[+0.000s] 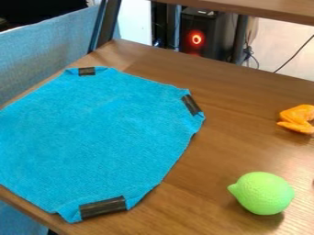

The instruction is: Fold the cloth from the bottom left to the top right

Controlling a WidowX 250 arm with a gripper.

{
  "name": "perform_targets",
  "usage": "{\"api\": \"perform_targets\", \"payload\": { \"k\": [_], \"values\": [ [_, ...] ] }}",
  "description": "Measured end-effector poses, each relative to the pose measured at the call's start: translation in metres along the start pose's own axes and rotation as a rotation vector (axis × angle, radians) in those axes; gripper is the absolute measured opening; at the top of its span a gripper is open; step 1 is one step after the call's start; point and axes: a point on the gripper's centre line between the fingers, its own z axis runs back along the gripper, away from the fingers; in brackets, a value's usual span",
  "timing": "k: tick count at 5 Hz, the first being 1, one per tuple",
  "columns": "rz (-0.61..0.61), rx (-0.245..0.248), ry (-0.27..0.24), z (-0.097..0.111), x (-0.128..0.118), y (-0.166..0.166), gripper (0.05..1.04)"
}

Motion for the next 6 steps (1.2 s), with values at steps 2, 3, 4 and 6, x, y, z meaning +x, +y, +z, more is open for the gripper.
{"api": "perform_targets", "payload": {
  "k": [2, 3, 4, 6],
  "values": [
    [-0.028, -0.005, -0.025, -0.02, -0.015, 0.004, 1.001],
    [-0.032, 0.005, -0.042, -0.03, -0.011, 0.003, 1.001],
    [-0.039, 0.024, -0.035, -0.039, -0.009, 0.001, 0.955],
    [-0.04, 0.043, -0.05, -0.04, -0.006, 0.003, 0.388]
  ]
}}
